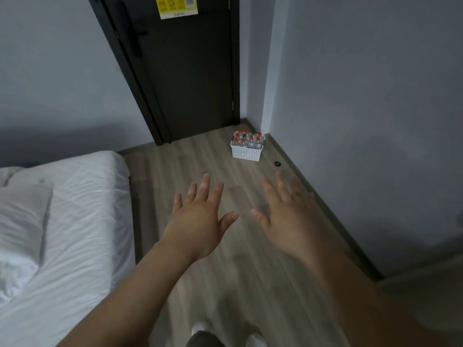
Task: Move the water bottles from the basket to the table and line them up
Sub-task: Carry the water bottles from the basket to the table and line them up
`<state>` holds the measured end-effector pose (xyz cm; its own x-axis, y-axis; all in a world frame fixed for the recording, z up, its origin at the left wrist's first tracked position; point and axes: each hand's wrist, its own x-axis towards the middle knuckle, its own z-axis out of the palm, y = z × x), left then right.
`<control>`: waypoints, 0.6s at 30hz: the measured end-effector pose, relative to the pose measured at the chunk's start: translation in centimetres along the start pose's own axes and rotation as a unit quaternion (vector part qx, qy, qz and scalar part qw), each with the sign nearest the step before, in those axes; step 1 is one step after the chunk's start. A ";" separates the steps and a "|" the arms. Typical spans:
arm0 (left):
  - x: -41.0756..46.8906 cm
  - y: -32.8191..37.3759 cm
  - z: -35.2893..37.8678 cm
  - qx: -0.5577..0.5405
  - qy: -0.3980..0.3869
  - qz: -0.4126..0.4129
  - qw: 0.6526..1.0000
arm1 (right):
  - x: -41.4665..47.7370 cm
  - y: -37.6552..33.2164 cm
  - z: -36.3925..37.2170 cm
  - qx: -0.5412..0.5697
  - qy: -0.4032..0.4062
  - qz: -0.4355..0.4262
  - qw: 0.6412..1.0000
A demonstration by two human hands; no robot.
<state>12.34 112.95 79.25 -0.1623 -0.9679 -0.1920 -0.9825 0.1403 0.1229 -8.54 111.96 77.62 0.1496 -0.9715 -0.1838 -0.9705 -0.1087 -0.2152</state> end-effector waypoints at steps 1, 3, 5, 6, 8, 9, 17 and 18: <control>1.8 -0.9 -0.2 0.002 0.002 0.001 1.000 | 2.0 -0.3 -0.1 -0.002 0.005 0.001 1.000; 5.6 -2.9 -0.6 -0.002 0.003 0.007 1.000 | 6.0 -0.9 0.0 -0.007 0.011 0.009 1.000; 9.6 -5.0 -1.0 -0.004 0.002 0.018 1.000 | 10.1 -1.7 0.0 -0.012 0.018 0.023 1.000; 11.6 -6.1 -1.2 -0.003 0.002 0.025 1.000 | 12.2 -2.1 0.1 -0.013 0.020 0.032 0.999; 15.6 -8.3 -2.0 -0.002 -0.002 0.038 0.999 | 16.2 -3.1 0.1 -0.014 0.017 0.049 0.999; 17.7 -9.5 -2.5 -0.003 -0.007 0.044 0.999 | 18.1 -3.6 -0.1 -0.015 0.017 0.057 0.998; 32.1 -15.2 -6.0 -0.007 -0.033 0.081 0.996 | 30.2 -5.8 -1.9 -0.009 0.008 0.118 0.993; 33.8 -15.3 -6.3 -0.010 -0.036 0.085 0.996 | 31.6 -5.7 -2.1 -0.008 0.005 0.123 0.992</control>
<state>22.50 76.75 76.96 -0.3320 -0.9133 -0.2359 -0.9386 0.2950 0.1791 1.34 81.43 75.02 -0.0949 -0.9710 -0.2195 -0.9801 0.1298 -0.1500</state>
